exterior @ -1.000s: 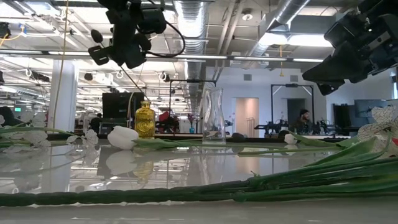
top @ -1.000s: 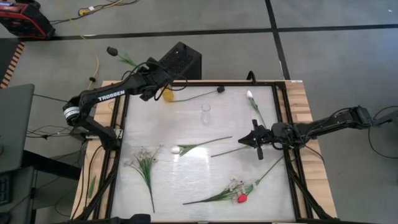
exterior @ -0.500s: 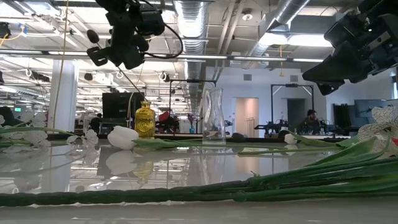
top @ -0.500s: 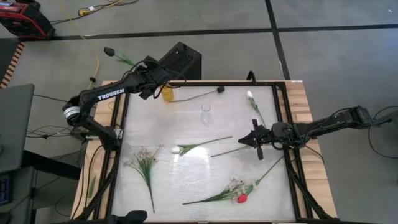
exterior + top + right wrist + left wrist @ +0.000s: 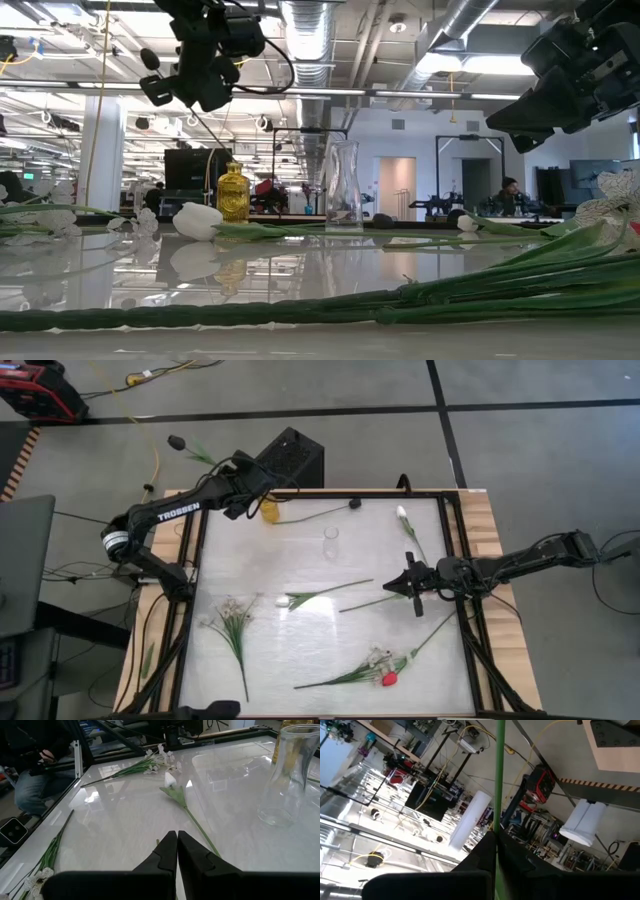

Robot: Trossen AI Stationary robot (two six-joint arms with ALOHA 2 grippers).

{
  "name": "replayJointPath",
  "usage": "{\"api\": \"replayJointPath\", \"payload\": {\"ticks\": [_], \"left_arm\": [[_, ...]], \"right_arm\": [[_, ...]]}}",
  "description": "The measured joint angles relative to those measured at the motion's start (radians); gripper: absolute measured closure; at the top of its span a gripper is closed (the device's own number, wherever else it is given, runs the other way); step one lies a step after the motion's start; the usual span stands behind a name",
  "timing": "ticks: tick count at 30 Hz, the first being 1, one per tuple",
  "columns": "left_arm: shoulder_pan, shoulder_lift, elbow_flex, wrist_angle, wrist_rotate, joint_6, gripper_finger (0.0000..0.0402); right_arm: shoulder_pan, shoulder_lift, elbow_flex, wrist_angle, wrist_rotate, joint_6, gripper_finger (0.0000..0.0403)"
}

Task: Sort flowers into vase by color
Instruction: Put the bottom black flower into the yellow flower vase

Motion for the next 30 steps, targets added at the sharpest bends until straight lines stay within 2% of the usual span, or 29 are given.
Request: {"api": "replayJointPath", "payload": {"ticks": [5, 14, 24, 30], "left_arm": [[-0.01, 0.008, 0.001, 0.0, -0.001, 0.0, 0.0401], [-0.013, 0.105, 0.001, -0.012, -0.026, -0.02, 0.0401], [-0.024, 0.1, 0.001, -0.012, -0.028, -0.013, 0.0401], [-0.027, 0.077, 0.068, -0.037, -0.033, -0.024, 0.0401]], "right_arm": [[0.0, 0.0, 0.0, 0.0, 0.0, 0.0, 0.036], [0.0, 0.0, 0.0, -0.002, -0.001, 0.002, 0.036], [0.0, 0.0, 0.0, -0.002, -0.001, -0.009, 0.036], [0.0, 0.0, 0.0, -0.002, -0.001, -0.01, 0.036]]}}
